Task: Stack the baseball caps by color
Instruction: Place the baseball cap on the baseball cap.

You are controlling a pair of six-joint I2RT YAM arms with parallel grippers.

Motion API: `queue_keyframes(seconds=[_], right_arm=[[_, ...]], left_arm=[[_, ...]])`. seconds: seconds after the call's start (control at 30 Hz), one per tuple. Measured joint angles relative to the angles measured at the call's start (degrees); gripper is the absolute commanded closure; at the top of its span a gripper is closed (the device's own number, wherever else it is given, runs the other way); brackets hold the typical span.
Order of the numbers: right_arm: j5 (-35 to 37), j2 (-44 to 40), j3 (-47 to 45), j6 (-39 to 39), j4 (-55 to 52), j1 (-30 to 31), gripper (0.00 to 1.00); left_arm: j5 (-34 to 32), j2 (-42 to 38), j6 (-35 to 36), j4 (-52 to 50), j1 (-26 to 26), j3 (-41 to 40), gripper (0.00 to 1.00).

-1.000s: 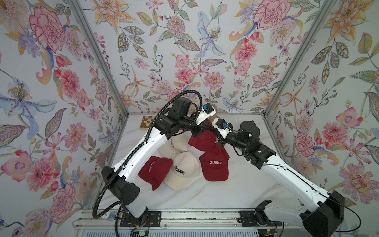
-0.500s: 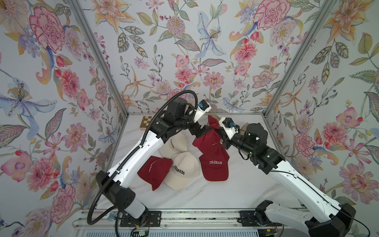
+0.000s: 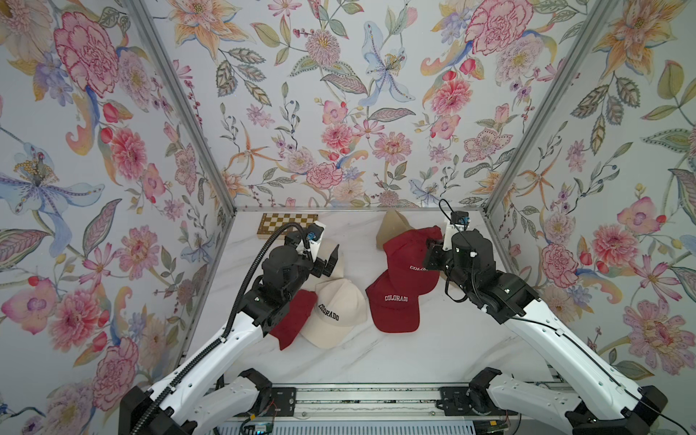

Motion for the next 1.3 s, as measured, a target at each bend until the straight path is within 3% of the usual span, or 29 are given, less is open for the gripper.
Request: queue_keyframes(seconds=[0.2,0.43,0.77,1.3], right_arm=[[-1.55,1.22,-3.19,12.85,-3.63,0.11,1.0],[-4.72,7.78,-4.02,18.58,-4.2,0.33,1.0],[-5.7,17.79,-4.61,17.88,-2.93,0.31,1.0],[-11.04,27.02,-3.56,11.93,2.82,-1.42,1.0]], left_arm=[[-0.72,-2.89,-2.25,3.34,0.0,-5.07,0.0],[0.09,-2.95,-4.02,7.19,0.0,-7.19,0.0],[2.36,-2.95,-4.87,9.31,0.0,-7.65,0.0],[5.22,-0.59,-5.09,9.7,0.0,-7.65,0.0]])
